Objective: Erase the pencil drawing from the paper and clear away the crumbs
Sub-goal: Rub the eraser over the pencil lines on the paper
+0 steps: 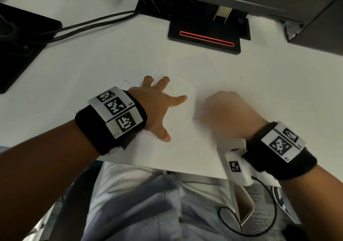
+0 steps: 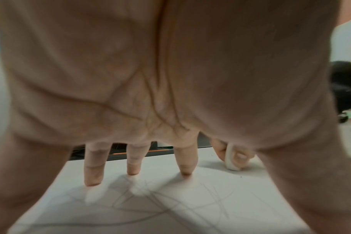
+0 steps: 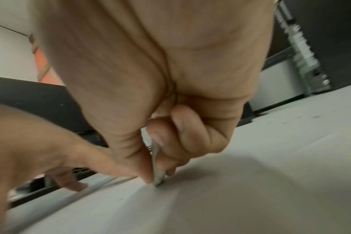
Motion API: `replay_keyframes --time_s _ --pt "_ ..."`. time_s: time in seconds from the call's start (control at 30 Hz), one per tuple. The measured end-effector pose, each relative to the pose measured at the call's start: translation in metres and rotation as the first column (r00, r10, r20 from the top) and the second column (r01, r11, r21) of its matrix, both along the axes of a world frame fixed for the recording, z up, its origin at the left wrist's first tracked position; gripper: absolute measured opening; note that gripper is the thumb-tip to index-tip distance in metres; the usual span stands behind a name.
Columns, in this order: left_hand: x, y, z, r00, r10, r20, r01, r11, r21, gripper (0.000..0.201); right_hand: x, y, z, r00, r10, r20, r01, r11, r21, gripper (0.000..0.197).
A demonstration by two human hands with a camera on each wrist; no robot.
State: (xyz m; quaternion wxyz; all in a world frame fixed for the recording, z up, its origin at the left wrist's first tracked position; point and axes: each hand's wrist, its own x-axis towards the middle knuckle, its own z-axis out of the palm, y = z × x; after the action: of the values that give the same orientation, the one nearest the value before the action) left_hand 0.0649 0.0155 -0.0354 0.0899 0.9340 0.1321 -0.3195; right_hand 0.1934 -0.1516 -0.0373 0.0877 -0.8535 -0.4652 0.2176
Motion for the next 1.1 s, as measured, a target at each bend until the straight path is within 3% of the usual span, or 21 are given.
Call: replay_keyframes --time_s 0.1,0.13,0.17,0.2,0.23,0.27,0.3,0.33,0.4,0.43,0.5,0.57,0.6,0.67,0.73,0.8,0.87,0.93,1.0,1.07,1.1 --pt "0.0 0.001 0.0 1.0 -0.006 0.005 0.006 1.0 0.001 0.116 0.01 -0.007 -0.001 0.983 -0.18 0.034 0.179 0.983 0.052 0.019" --pt "0.0 0.001 0.0 1.0 -0.01 0.004 0.01 1.0 0.004 0.119 0.007 -0.008 0.0 0.97 -0.232 -0.067 0.239 0.964 0.115 0.018" --pt "-0.001 0.003 -0.001 1.0 -0.016 0.001 0.016 1.0 0.007 0.124 -0.001 -0.008 0.003 0.92 -0.274 -0.281 0.329 0.928 0.175 0.019" --pt "-0.002 0.004 -0.002 1.0 -0.025 -0.004 0.025 1.0 0.014 0.13 -0.013 -0.006 0.005 0.777 -0.275 -0.566 0.442 0.879 0.179 0.019" --pt "-0.002 0.005 -0.003 0.999 -0.039 -0.007 0.04 0.999 0.027 0.136 -0.027 -0.004 0.005 0.522 -0.24 -0.818 0.527 0.845 0.088 0.017" --pt "-0.003 0.006 -0.005 0.998 -0.055 -0.005 0.055 0.997 0.047 0.142 -0.04 -0.002 0.002 0.247 -0.197 -0.949 0.535 0.844 -0.036 0.015" --pt "-0.004 0.008 -0.006 0.998 -0.062 -0.004 0.062 0.996 0.068 0.147 -0.05 -0.001 -0.006 0.049 -0.172 -0.984 0.479 0.868 -0.128 0.011" --pt "-0.006 0.009 -0.006 0.999 -0.054 -0.005 0.055 0.995 0.08 0.15 -0.054 0.0 -0.013 -0.078 -0.162 -0.984 0.435 0.882 -0.179 0.007" --pt "-0.011 0.011 -0.005 1.0 -0.014 -0.008 0.015 0.998 0.068 0.151 -0.036 0.001 -0.024 -0.214 -0.14 -0.967 0.52 0.822 -0.233 0.012" --pt "-0.014 0.012 -0.005 1.0 0.005 -0.01 -0.004 0.998 0.056 0.151 -0.018 0.0 -0.026 -0.237 -0.112 -0.965 0.642 0.727 -0.242 0.021" --pt "-0.018 0.013 -0.004 0.999 0.037 -0.015 -0.037 0.999 0.04 0.153 0.024 -0.005 -0.028 -0.217 -0.022 -0.976 0.877 0.434 -0.205 0.037" --pt "-0.021 0.014 -0.005 0.998 0.056 -0.016 -0.055 0.998 0.034 0.154 0.053 -0.014 -0.021 -0.078 0.013 -0.997 0.983 0.169 -0.075 0.031" --pt "-0.021 0.015 -0.005 0.998 0.062 -0.017 -0.061 0.998 0.03 0.155 0.057 -0.016 -0.016 -0.018 0.025 -1.0 0.993 0.116 -0.015 0.028" --pt "-0.022 0.016 -0.004 0.997 0.071 -0.022 -0.07 0.997 0.022 0.155 0.042 -0.01 -0.012 -0.008 0.087 -0.996 0.982 0.187 0.008 0.031" --pt "-0.021 0.014 -0.004 0.997 0.072 -0.038 -0.071 0.997 0.018 0.156 0.007 0.0 -0.015 -0.136 0.114 -0.984 0.886 0.459 -0.07 0.031" --pt "-0.019 0.013 -0.004 0.997 0.061 -0.05 -0.059 0.998 0.034 0.156 -0.025 0.005 -0.023 -0.232 0.016 -0.973 0.65 0.747 -0.142 0.022" --pt "-0.02 0.013 -0.003 0.997 0.056 -0.052 -0.055 0.998 0.038 0.155 -0.028 0.01 -0.027 -0.224 -0.095 -0.97 0.55 0.809 -0.206 0.016" --pt "-0.022 0.015 -0.002 0.997 0.057 -0.049 -0.057 0.998 0.015 0.153 -0.005 0.013 -0.022 -0.24 -0.085 -0.967 0.706 0.669 -0.234 0.04" --pt "-0.024 0.017 -0.002 0.997 0.062 -0.045 -0.062 0.998 0.0 0.152 0.03 0.012 -0.02 -0.198 0.007 -0.98 0.906 0.384 -0.18 0.06" --pt "-0.025 0.017 -0.004 0.997 0.065 -0.038 -0.065 0.998 -0.011 0.151 0.06 0.006 -0.021 -0.082 0.04 -0.996 0.991 0.109 -0.077 0.044" --pt "-0.026 0.017 -0.005 0.997 0.066 -0.026 -0.067 0.998 -0.015 0.15 0.068 0.003 -0.022 -0.029 0.027 -0.999 0.999 0.026 -0.029 0.03"
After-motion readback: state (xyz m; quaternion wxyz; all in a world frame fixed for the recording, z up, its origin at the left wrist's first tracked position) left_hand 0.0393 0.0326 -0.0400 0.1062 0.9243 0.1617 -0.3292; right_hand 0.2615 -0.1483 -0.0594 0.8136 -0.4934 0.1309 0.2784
